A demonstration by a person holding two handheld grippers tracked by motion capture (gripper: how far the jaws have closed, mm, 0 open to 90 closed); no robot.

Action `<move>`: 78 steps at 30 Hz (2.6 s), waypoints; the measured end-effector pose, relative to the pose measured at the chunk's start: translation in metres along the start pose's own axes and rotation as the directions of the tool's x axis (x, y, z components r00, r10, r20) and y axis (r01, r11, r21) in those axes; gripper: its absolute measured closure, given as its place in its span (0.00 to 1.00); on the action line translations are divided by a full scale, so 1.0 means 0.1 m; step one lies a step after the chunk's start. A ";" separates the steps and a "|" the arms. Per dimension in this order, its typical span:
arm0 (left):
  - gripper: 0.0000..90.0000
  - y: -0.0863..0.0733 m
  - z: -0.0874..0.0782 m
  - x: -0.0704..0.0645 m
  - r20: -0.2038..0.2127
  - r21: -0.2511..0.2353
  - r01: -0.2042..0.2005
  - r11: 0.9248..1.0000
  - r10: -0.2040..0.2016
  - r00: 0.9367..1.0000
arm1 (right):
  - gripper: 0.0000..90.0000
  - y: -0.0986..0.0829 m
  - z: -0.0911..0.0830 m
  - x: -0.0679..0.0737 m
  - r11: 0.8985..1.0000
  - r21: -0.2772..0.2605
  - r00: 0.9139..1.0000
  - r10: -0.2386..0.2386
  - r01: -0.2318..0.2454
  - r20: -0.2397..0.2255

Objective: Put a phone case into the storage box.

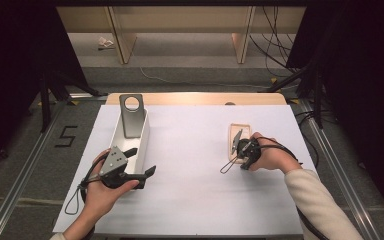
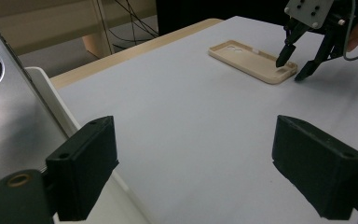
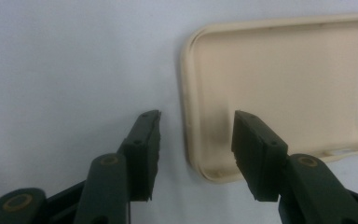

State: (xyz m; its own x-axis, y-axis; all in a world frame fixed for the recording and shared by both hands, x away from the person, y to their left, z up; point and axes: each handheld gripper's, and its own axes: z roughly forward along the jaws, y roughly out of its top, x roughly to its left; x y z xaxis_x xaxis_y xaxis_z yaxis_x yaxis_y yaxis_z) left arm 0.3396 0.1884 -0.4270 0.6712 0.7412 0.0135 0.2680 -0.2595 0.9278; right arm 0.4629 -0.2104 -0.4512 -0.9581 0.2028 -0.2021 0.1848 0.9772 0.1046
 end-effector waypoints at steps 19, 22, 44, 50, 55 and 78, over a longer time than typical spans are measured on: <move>0.15 0.00 0.00 0.00 0.003 0.000 -0.001 1.000 0.001 1.000 | 0.76 0.06 0.00 0.00 0.999 0.035 0.998 -0.017 0.019 -0.056; 0.15 0.00 0.00 -0.01 0.004 -0.002 -0.003 1.000 0.003 1.000 | 0.78 0.07 0.00 0.00 0.998 0.047 0.998 -0.027 0.030 -0.057; 0.15 0.00 0.00 -0.01 0.007 -0.003 -0.003 1.000 0.003 1.000 | 0.95 0.11 0.01 0.00 0.997 0.074 0.999 -0.027 0.029 -0.035; 0.15 0.00 0.00 -0.01 0.005 -0.005 -0.002 1.000 0.002 1.000 | 0.96 0.10 0.01 0.00 0.998 0.058 0.999 -0.038 0.040 -0.029; 0.16 0.00 0.00 -0.01 0.004 -0.005 -0.002 1.000 0.002 1.000 | 0.96 0.08 0.00 0.01 0.998 0.046 0.999 -0.031 0.032 -0.019; 0.16 0.01 0.01 -0.02 0.004 -0.005 -0.004 1.000 0.004 1.000 | 0.97 0.09 -0.27 0.12 0.994 -0.097 0.998 -0.053 0.057 0.038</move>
State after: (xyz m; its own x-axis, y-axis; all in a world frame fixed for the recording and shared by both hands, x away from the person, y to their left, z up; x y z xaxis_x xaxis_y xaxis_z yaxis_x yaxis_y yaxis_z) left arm 0.3390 0.1867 -0.4266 0.6754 0.7373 0.0160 0.2618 -0.2600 0.9294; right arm 0.4474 -0.2006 -0.4269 -0.9577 0.1526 -0.2441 0.1080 0.9765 0.1865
